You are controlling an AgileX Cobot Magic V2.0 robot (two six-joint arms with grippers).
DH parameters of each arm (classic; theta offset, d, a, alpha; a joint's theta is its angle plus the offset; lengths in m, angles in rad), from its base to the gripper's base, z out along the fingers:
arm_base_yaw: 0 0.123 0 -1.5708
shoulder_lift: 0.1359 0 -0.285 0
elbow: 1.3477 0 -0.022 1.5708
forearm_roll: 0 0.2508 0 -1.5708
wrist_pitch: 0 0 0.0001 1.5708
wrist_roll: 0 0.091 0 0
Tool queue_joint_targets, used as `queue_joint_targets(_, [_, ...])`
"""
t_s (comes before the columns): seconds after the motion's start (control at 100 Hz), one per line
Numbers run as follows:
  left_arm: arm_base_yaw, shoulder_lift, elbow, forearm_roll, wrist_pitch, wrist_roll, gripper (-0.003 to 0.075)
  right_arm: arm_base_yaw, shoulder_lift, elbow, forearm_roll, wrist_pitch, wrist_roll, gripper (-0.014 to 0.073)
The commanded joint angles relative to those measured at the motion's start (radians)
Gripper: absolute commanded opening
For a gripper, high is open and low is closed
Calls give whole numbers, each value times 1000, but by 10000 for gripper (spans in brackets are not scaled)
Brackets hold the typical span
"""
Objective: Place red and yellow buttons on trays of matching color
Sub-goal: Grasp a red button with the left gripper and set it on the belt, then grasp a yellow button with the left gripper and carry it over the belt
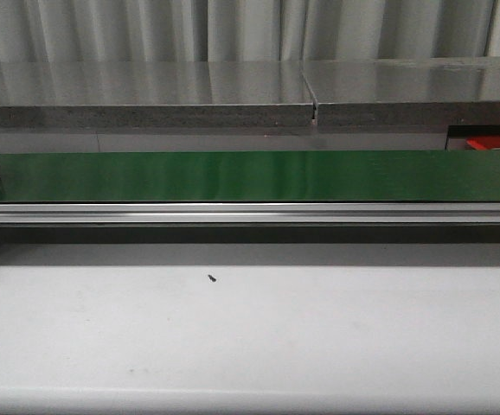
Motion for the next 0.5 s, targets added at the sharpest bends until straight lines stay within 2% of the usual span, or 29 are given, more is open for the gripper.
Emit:
queue_joint_targets(0.0, [42,-39,-34,48,-67,-27,662,2,-3,-27,8,-62,-7,-118])
queue_joint_targets(0.24, [153,58,-34,85,-101,-43,662,2,-3,-27,8,-62,-7,-118])
queue_joint_targets(0.49, [179,177,-94,123,-139,-43,662,2,-3,-27,8,-62,-7,-118])
